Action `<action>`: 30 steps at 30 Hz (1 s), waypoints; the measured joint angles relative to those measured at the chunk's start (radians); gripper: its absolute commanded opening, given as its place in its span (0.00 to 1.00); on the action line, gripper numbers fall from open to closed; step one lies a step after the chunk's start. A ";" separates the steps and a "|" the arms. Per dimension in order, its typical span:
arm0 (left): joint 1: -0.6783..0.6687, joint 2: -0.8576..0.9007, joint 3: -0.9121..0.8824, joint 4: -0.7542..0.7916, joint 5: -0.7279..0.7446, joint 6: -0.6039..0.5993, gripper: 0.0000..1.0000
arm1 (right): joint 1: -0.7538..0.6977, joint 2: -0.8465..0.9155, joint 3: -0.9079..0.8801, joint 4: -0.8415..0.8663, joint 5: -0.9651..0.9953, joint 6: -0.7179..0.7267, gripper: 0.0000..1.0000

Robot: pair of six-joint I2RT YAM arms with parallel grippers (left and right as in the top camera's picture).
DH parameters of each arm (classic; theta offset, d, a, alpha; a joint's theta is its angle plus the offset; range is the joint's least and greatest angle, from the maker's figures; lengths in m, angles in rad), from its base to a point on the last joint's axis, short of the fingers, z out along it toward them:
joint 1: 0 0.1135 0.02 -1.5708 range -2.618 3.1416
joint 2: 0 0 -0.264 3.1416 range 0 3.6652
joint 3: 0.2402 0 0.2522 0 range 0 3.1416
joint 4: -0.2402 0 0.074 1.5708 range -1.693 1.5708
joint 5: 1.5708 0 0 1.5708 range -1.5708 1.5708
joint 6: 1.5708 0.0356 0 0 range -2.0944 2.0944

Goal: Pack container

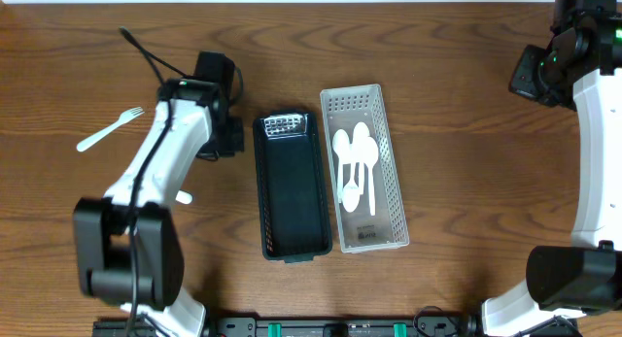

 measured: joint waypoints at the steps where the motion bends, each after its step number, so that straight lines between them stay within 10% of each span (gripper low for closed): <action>1: 0.000 0.022 -0.001 0.000 0.021 0.000 0.18 | 0.000 0.000 0.000 0.002 0.000 0.000 0.01; 19: -0.043 0.108 -0.007 0.072 0.417 0.013 0.12 | 0.000 0.000 0.000 0.013 0.000 0.000 0.01; 30: -0.042 0.106 0.000 0.090 0.390 0.032 0.12 | 0.000 0.000 0.000 0.001 0.000 -0.003 0.01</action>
